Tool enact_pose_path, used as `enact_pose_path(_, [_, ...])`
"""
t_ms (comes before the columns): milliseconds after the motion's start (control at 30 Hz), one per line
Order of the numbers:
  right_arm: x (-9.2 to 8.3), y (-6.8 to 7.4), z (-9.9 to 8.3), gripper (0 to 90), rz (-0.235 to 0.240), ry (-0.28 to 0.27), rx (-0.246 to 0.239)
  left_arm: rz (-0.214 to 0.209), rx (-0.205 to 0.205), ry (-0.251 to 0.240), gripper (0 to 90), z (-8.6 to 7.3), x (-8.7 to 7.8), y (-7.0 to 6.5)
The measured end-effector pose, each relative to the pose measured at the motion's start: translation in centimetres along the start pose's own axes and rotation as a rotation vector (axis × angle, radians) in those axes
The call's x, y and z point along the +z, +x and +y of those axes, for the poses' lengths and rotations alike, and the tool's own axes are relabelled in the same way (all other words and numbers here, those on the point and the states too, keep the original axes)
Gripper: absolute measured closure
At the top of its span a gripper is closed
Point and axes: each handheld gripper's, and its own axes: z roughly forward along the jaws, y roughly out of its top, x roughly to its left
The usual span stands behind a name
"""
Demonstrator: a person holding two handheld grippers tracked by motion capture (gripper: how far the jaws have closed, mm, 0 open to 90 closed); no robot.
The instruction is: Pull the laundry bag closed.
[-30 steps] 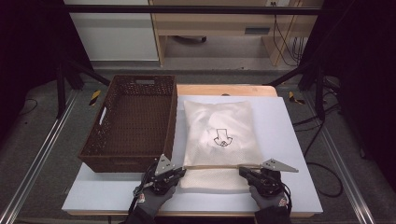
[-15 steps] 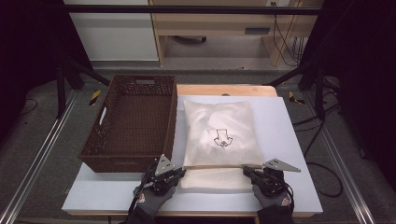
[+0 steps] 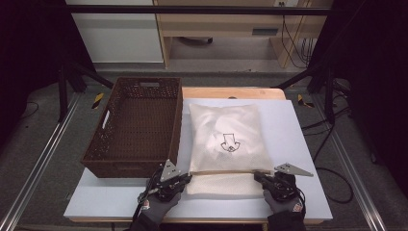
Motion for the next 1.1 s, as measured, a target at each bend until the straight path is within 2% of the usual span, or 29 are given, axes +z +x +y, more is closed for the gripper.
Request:
enact_pose_path(67, [-0.5, -0.9, -0.1, 87.4, 0.027, -0.021, 0.063, -0.002, -0.011, -0.002, 84.3, 0.0, 0.0, 0.0])
enact_pose_path(100, [-0.6, -1.2, -0.1, 87.4, 0.018, -0.022, 0.064, 0.009, 0.013, 0.002, 84.3, 0.1, 0.1, -0.4])
enact_pose_path(133, [-0.6, -1.2, -0.1, 87.3, 0.021, -0.021, 0.067, 0.014, 0.020, 0.002, 84.3, 0.1, 0.1, -0.5])
enact_pose_path(300, [-0.7, -1.4, -0.1, 87.3, 0.012, -0.012, 0.060, 0.005, 0.012, 0.001, 84.3, 0.0, 0.0, -0.2])
enact_pose_path(633, [-1.8, -3.5, -0.4, 87.3, -0.056, -0.024, 0.087, 0.005, 0.009, -0.001, 84.3, -0.1, 0.1, -0.1])
enact_pose_path(733, [-2.0, -3.9, -0.4, 87.3, -0.051, -0.024, 0.100, 0.003, 0.008, 0.000, 84.3, -0.1, 0.1, -0.1])
enact_pose_path(900, [-1.6, -4.0, -0.5, 87.1, -0.053, -0.007, 0.093, 0.000, 0.013, -0.007, 83.9, -0.1, 0.1, -0.2])
enact_pose_path(1000, [-1.6, -3.7, -0.4, 85.8, -0.067, -0.024, 0.073, 0.007, 0.022, -0.014, 78.4, 0.0, 0.0, -0.3])
enact_pose_path(1100, [-1.7, -3.5, -0.3, 78.2, -0.087, -0.046, 0.043, 0.020, 0.042, -0.020, 66.6, 0.0, -0.2, -0.3])
